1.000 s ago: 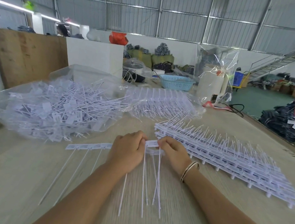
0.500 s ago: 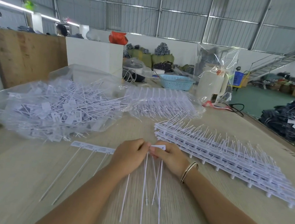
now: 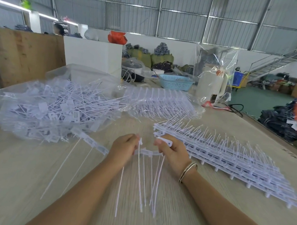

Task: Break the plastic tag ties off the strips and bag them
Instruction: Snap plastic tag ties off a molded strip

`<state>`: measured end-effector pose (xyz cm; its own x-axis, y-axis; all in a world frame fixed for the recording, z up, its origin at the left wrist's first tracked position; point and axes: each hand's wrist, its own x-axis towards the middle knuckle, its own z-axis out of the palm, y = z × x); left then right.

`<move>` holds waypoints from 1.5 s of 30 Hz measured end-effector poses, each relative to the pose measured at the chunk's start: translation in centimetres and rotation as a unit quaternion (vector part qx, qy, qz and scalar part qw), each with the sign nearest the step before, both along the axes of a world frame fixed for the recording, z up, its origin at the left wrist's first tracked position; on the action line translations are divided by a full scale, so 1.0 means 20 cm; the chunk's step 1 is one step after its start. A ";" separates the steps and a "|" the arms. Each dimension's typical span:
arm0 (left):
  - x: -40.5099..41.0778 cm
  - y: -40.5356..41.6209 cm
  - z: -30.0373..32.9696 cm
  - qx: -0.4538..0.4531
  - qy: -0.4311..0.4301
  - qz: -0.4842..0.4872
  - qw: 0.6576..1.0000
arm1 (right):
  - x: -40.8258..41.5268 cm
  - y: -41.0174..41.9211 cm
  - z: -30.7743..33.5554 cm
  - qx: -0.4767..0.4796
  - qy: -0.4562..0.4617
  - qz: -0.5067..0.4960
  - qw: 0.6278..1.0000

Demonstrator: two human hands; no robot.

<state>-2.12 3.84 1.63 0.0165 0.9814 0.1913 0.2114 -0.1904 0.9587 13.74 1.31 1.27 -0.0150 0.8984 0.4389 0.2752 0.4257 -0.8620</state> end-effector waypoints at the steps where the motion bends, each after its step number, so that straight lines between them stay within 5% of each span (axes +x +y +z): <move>1: -0.01 0.00 0.00 0.006 0.004 0.000 1.000 | 0.00 0.00 0.00 -0.011 0.003 0.012 1.000; 13: -0.01 -0.04 -0.04 0.114 0.102 0.011 0.988 | -0.01 0.04 -0.02 -0.103 -0.150 -0.090 0.979; 24: 0.06 -0.07 -0.01 0.132 0.103 -0.061 0.984 | -0.03 -0.02 0.02 -0.032 -0.180 -0.007 0.983; 27: 0.04 -0.07 0.01 0.163 0.200 -0.045 0.965 | -0.02 -0.01 0.01 -0.036 -0.167 -0.006 0.985; 30: 0.00 -0.07 0.03 0.271 0.335 0.010 0.902 | -0.01 0.02 -0.01 -0.055 -0.103 -0.016 0.993; 34: -0.01 -0.06 0.02 0.246 0.426 0.033 0.870 | 0.00 0.03 -0.01 -0.065 -0.038 -0.009 0.997; 38: -0.02 -0.06 -0.01 0.175 0.343 -0.019 0.923 | 0.00 0.03 -0.01 -0.090 -0.029 0.020 0.995; 45: -0.01 -0.04 -0.03 0.156 0.259 -0.032 0.953 | 0.00 0.01 0.00 -0.106 -0.074 0.052 0.990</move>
